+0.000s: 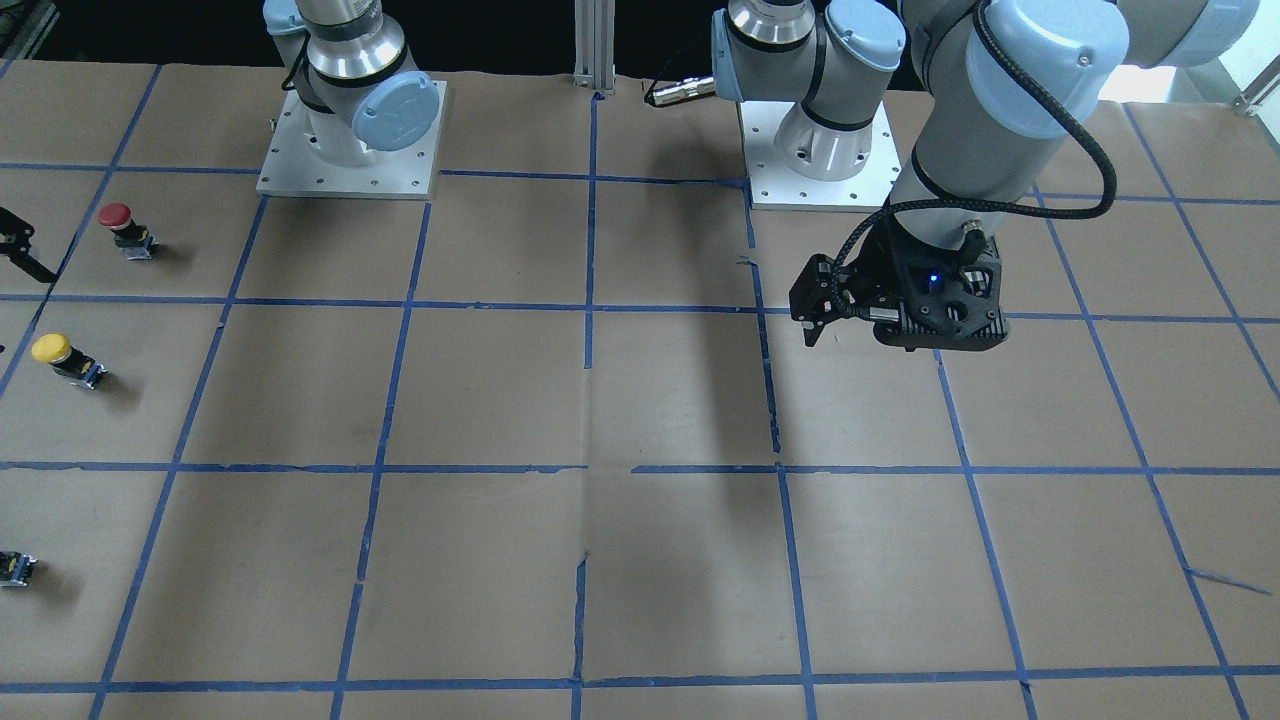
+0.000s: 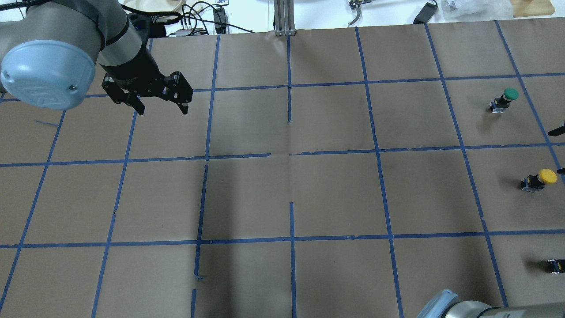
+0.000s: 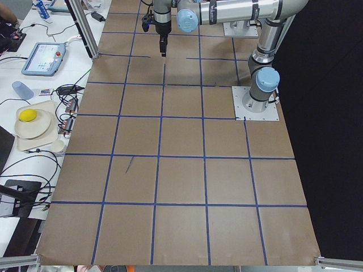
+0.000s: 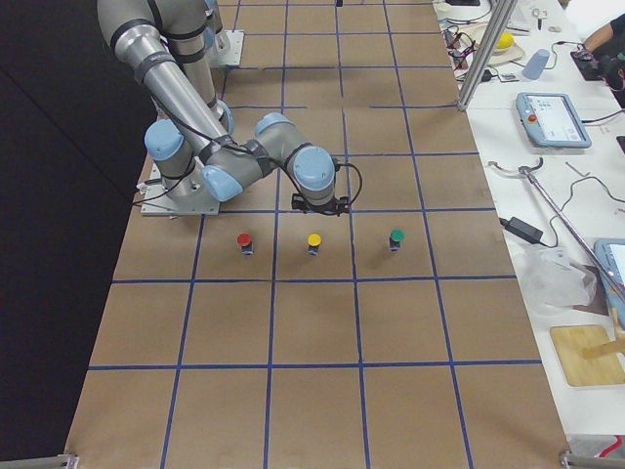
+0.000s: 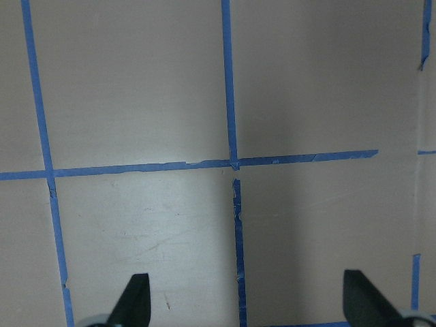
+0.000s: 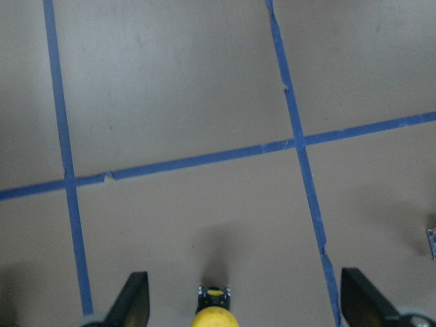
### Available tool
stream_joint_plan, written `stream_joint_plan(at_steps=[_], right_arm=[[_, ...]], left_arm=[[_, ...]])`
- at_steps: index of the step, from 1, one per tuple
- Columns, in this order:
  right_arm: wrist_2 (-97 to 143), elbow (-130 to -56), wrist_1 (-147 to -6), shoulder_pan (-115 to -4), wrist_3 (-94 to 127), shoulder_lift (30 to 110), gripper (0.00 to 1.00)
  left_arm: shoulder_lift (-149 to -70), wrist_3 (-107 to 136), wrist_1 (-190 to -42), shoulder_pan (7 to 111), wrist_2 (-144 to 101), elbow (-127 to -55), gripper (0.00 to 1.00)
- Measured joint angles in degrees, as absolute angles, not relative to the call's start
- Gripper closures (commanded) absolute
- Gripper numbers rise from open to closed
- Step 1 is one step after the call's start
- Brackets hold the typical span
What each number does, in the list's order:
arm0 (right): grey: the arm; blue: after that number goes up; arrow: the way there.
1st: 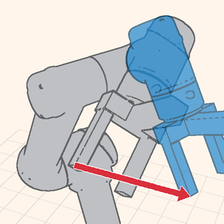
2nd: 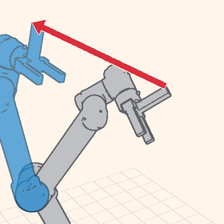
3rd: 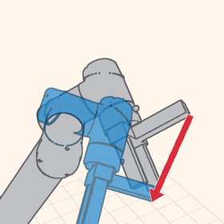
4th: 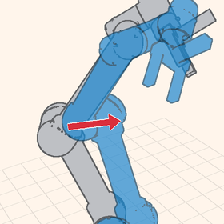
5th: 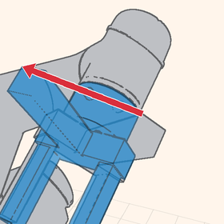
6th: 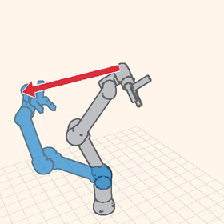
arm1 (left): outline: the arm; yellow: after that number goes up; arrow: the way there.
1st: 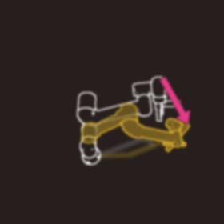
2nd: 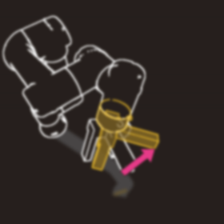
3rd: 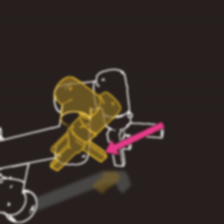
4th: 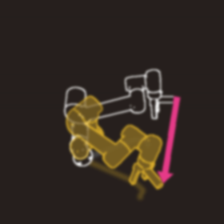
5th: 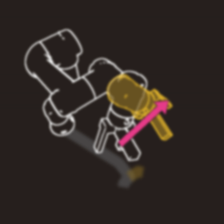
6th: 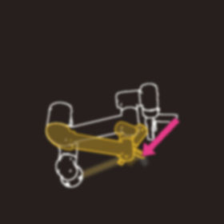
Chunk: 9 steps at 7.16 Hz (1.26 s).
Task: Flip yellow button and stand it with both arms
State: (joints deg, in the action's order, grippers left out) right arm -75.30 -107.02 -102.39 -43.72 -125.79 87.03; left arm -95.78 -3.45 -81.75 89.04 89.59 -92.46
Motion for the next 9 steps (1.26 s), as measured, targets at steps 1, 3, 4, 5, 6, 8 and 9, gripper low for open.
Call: stream_joint_plan(at_steps=[1, 3, 4, 5, 6, 8, 9], right_arm=[[-75.7, -105.41, -98.86, -47.35, -117.9, 89.78, 0.0], [-77.0, -99.03, -92.58, -56.83, -99.68, 91.62, 0.01], [-77.07, -95.58, -90.57, -61.15, -90.09, 91.25, 0.01], [-76.87, -92.28, -89.57, -65.34, -80.68, 90.11, 0.0], [-76.85, -88.79, -88.62, -69.79, -71.67, 88.46, 0.0], [-78.75, -81.35, -84.63, -78.66, -54.36, 84.46, 0.0], [-81.8, -78.73, -82.8, -83.41, -45.83, 82.92, 0.0]], left_arm=[[-95.79, -3.39, -81.78, 89.04, 89.51, -92.46, 0.0], [-95.76, -2.09, -82.01, 89.18, 88.93, -92.5, 0.0], [-95.64, -1.05, -82.28, 89.22, 88.05, -92.44, 0.0], [-95.52, -0.52, -82.51, 89.17, 87.03, -92.37, 0.0], [-95.58, -0.31, -82.63, 89.05, 86.51, -92.2, 0.0], [-95.67, -0.23, -83.13, 88.89, 86.23, -91.74, 0.0], [-95.66, -0.24, -83.42, 88.87, 85.82, -91.7, 0.0]])
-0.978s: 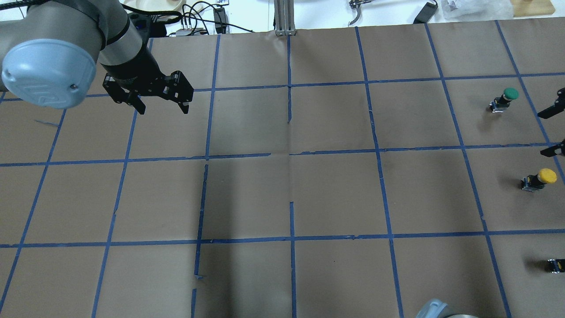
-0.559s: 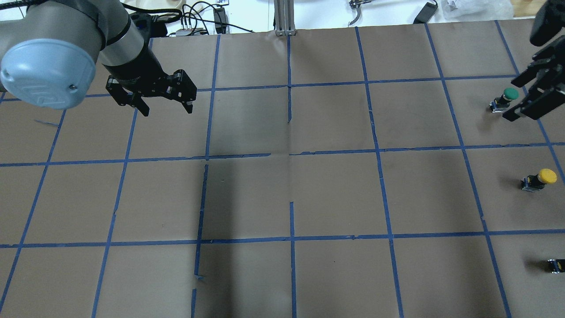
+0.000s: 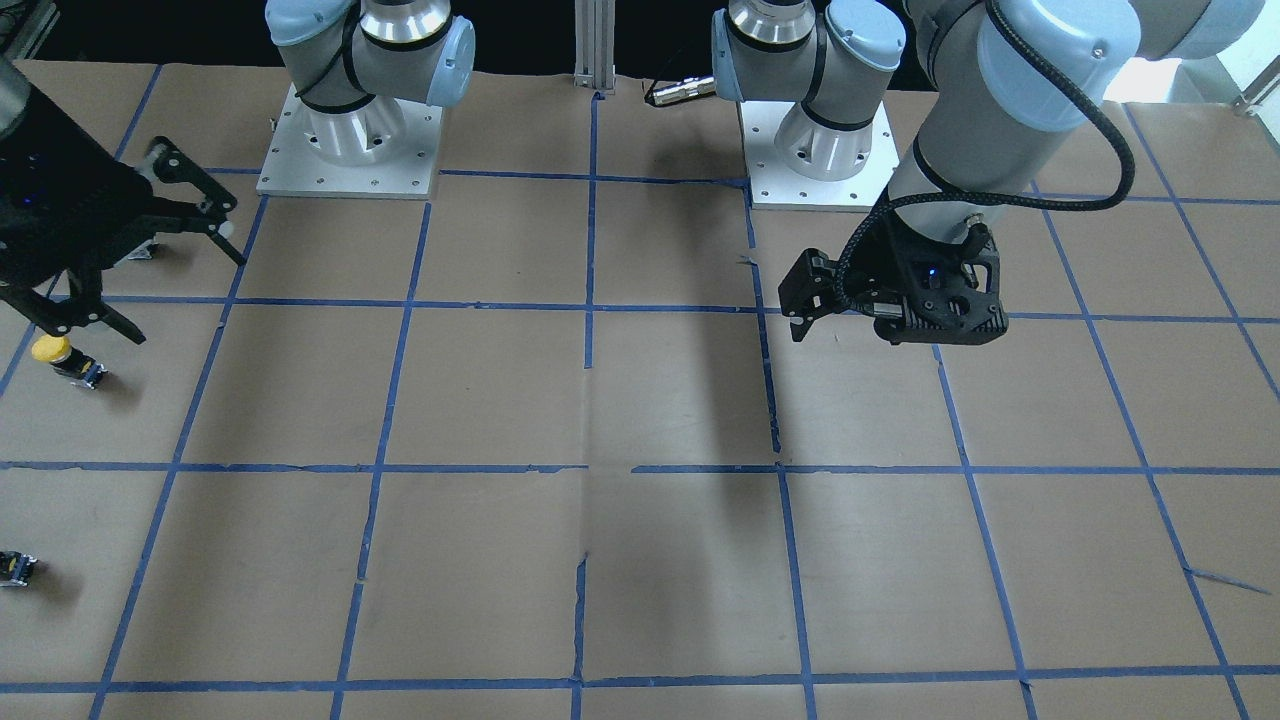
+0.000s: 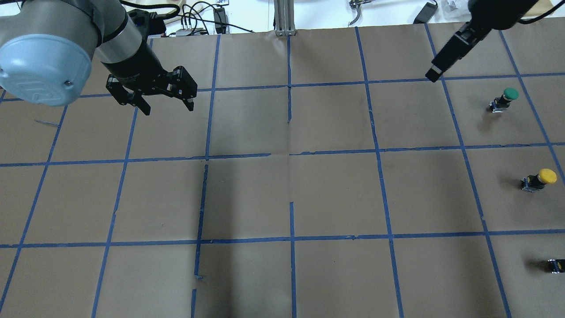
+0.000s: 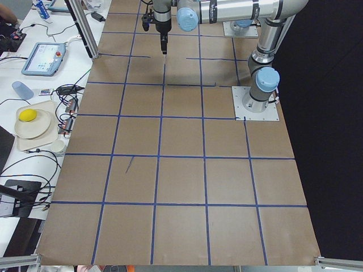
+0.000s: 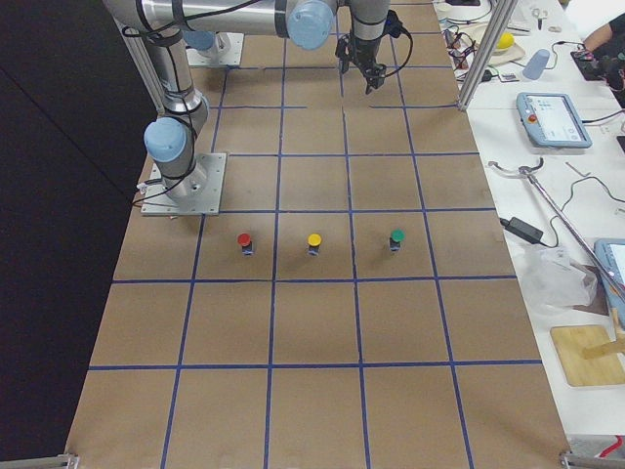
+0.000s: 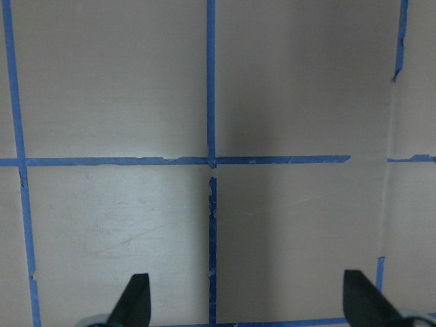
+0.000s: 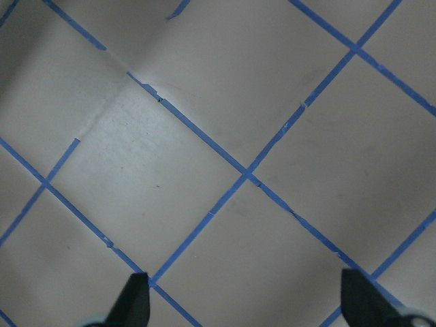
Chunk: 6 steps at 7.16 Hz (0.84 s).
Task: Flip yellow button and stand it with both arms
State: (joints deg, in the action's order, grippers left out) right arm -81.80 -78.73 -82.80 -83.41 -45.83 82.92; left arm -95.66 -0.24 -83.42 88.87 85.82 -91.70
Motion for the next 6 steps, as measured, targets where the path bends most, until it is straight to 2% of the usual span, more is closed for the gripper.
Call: stream_joint_plan(at_steps=[3, 6], right_arm=[[-90.55, -76.65, -81.25, -94.19, -16.37, 81.9, 0.0], [-90.84, -77.19, -81.4, -95.42, 1.84, 83.26, 0.0]], left_arm=[[-94.99, -0.26, -84.47, 89.03, 84.54, -91.67, 0.0], [-94.41, -0.48, -84.71, 89.25, 84.46, -91.74, 0.0]])
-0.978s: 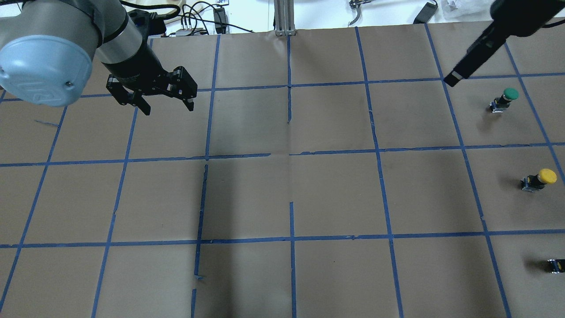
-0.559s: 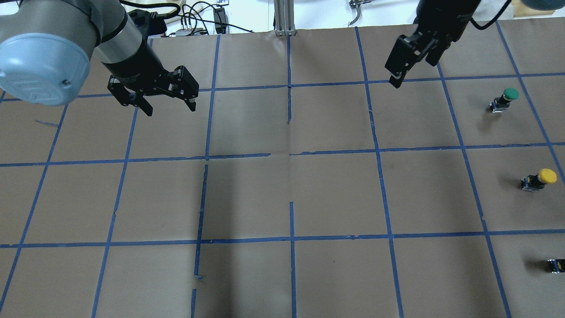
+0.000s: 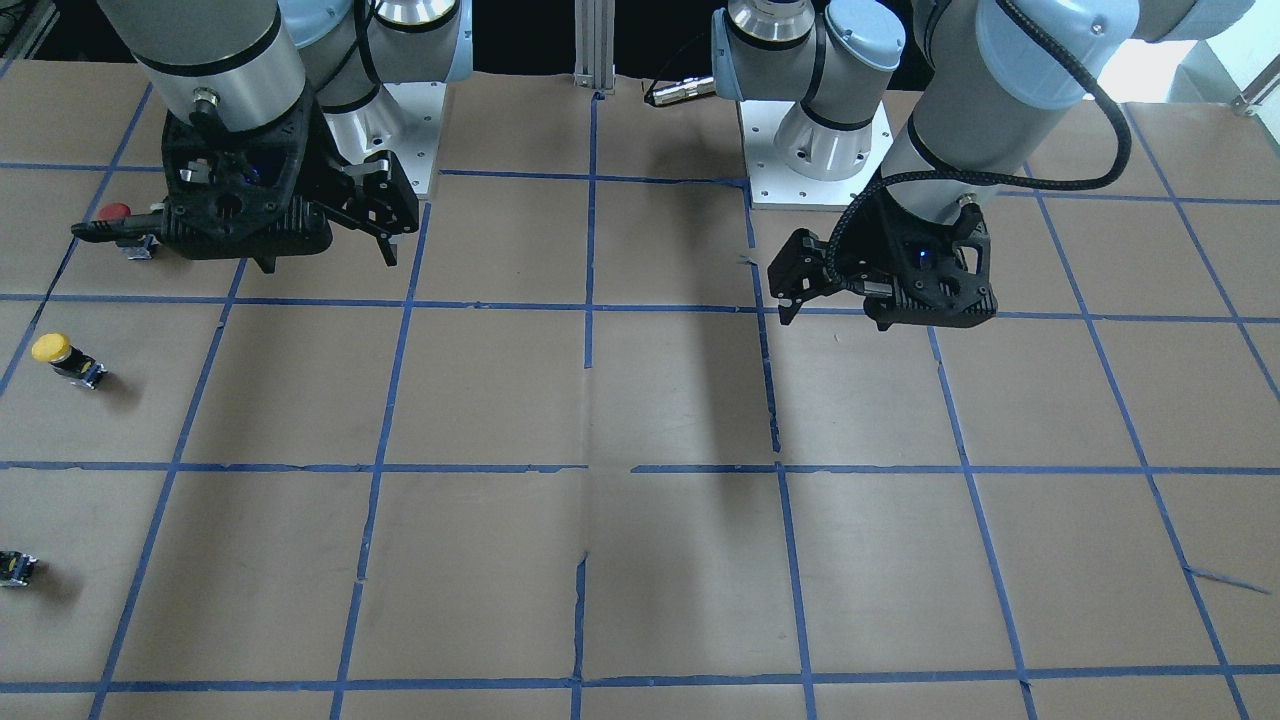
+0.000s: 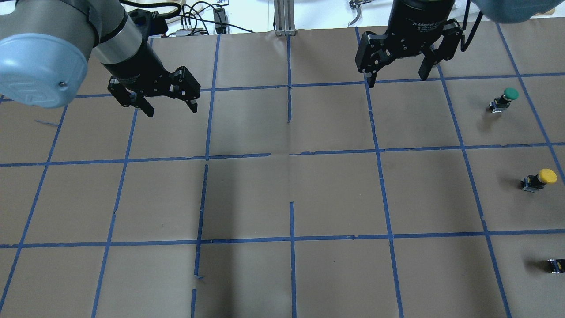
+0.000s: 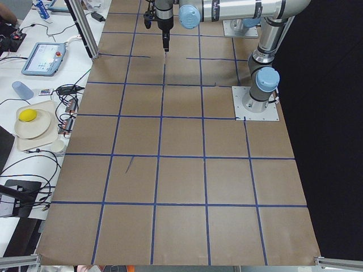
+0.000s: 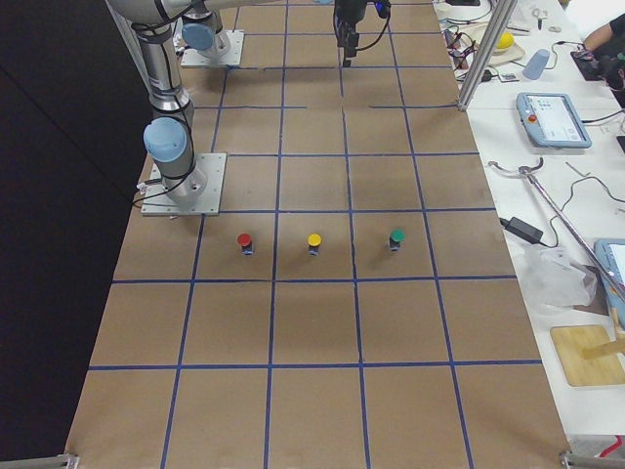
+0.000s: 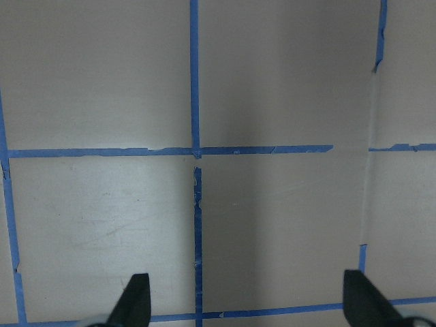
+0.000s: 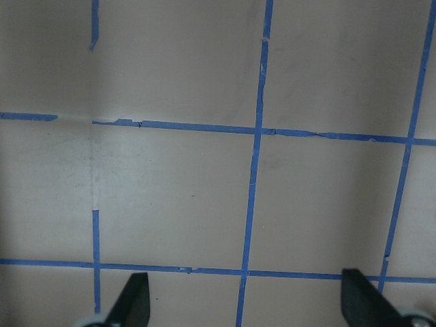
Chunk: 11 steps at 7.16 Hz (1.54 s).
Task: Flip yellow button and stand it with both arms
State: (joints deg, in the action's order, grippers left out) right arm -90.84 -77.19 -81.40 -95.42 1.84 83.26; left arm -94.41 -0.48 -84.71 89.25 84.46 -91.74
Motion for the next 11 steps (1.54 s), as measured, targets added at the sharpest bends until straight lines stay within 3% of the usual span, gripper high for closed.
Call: stream_joint_plan(at_steps=[5, 11], right_arm=[[-90.33, -81.41, -81.51, -94.87, 3.31, 90.03, 0.0], [-90.4, -82.21, -81.39, -94.77, 3.18, 90.96, 0.0]], left_arm=[[-93.25, -0.37, -84.73, 89.58, 84.47, -92.8, 0.0], [-90.12, -0.3, -89.02, 89.81, 85.66, -91.77, 0.0]])
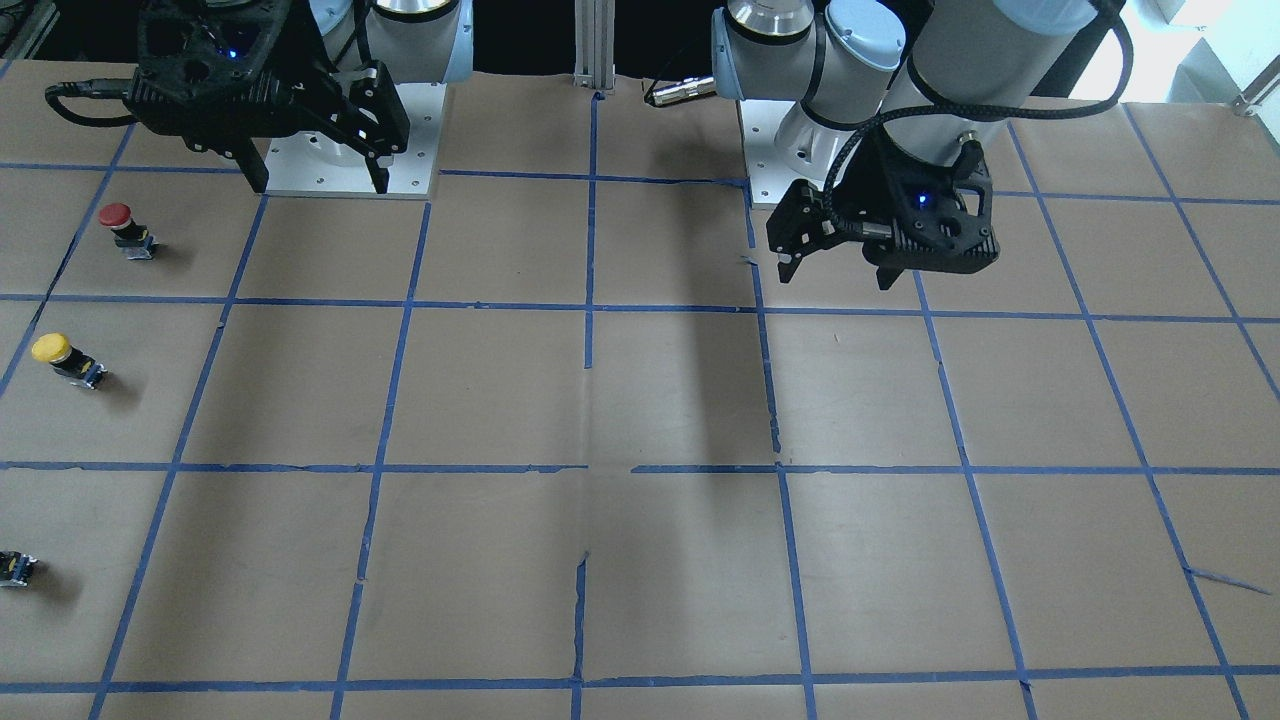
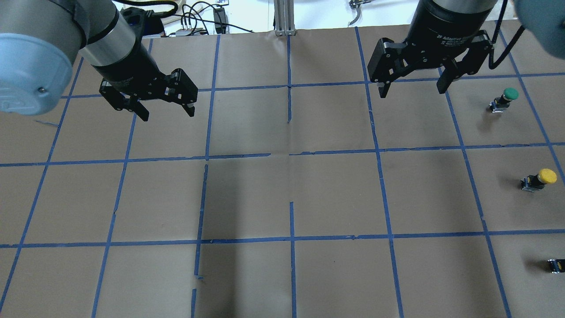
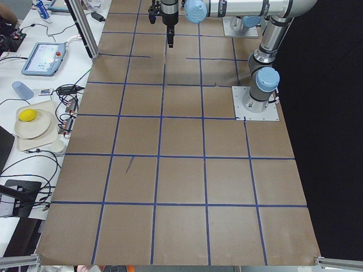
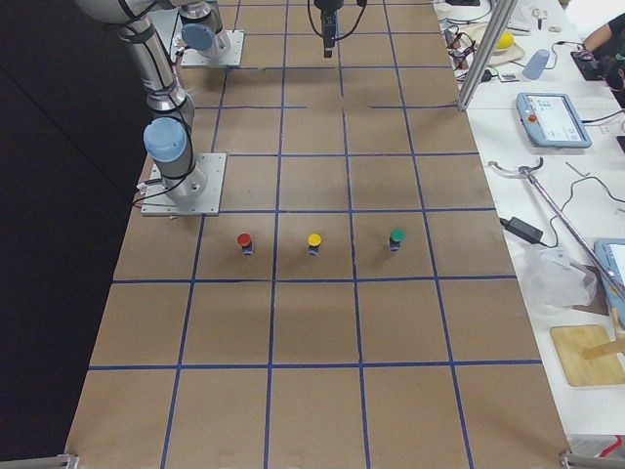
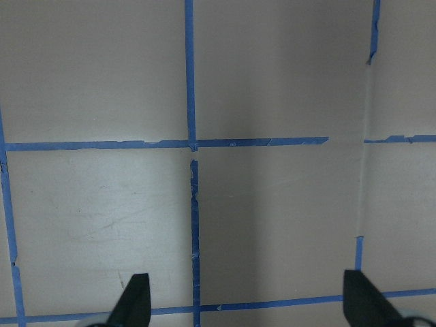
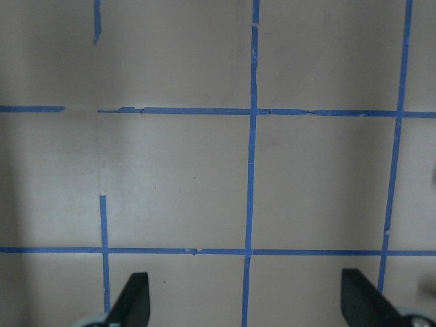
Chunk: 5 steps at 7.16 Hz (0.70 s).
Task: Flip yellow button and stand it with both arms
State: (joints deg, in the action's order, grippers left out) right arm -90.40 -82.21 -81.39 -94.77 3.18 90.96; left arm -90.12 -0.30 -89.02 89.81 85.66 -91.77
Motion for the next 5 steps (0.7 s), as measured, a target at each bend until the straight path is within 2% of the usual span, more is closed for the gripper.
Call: stream_joint_plan(at_steps=[5], right_arm=[[-90.27, -82.95, -81.64, -94.58, 3.2, 91.05, 0.0]], left_arm=[[-88.53, -0.85, -97.44, 89.98, 90.81, -84.89, 0.0]])
